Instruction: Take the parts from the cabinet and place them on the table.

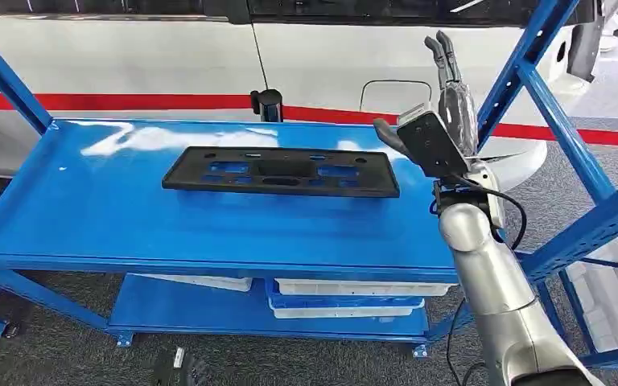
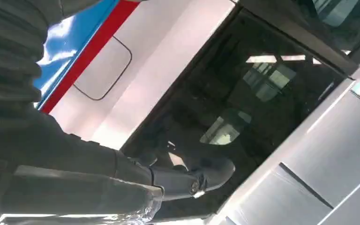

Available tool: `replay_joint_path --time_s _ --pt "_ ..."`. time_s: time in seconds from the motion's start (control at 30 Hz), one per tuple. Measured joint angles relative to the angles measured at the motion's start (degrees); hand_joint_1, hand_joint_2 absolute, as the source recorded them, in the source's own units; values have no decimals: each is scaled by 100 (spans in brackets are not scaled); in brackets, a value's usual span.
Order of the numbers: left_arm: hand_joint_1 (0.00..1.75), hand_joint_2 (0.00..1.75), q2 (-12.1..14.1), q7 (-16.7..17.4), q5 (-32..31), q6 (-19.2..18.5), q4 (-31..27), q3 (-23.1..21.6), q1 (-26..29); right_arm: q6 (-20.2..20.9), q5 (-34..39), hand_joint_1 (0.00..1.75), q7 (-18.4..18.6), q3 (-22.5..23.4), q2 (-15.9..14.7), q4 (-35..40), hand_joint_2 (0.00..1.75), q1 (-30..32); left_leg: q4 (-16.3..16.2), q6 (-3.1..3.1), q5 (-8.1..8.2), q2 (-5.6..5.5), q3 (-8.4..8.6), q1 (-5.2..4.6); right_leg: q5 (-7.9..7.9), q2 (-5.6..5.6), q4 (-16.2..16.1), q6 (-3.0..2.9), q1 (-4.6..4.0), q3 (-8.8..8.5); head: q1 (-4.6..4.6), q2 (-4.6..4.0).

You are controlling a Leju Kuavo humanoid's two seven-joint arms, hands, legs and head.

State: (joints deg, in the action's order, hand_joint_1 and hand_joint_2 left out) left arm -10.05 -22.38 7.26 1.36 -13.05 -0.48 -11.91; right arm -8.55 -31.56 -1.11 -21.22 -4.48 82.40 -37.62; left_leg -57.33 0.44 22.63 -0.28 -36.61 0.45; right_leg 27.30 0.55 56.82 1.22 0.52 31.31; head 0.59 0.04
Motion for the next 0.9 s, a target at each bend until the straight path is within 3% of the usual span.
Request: replay_joint_path --time_s 0.3,0.4,0.5,0.6,0.77,0.9 --pt "0 0 -9 20 -52 289 0 52 -15 -33 -79 0 4 63 -50 319 175 323 1 78 48 -27 0 -48 4 -26 -125 10 16 -56 -2 0" --pt "0 0 24 101 18 744 0 107 -6 0 -96 0 4 66 -50 398 175 395 1 97 44 -28 0 -60 0 -27 -127 20 19 -63 -2 0" --pt "0 0 164 396 179 1360 2 289 96 151 -85 0 -2 26 -35 501 175 463 1 97 44 -20 2 -60 -7 -25 -126 68 18 -65 0 0" --pt "0 0 311 444 241 1467 7 422 289 192 -83 0 0 -20 -28 577 175 514 1 97 43 -13 3 -49 -7 -24 -125 69 18 -55 2 0" --pt "0 0 446 1207 516 1815 70 800 532 501 -20 0 -57 -226 4 653 175 525 2 89 48 -16 6 -32 7 -25 -112 82 2 -58 0 0" --pt "0 0 492 2051 442 2220 155 848 757 820 -409 0 -77 -801 107 653 175 655 2 82 53 -11 7 -20 16 -22 -106 71 2 -48 0 0"
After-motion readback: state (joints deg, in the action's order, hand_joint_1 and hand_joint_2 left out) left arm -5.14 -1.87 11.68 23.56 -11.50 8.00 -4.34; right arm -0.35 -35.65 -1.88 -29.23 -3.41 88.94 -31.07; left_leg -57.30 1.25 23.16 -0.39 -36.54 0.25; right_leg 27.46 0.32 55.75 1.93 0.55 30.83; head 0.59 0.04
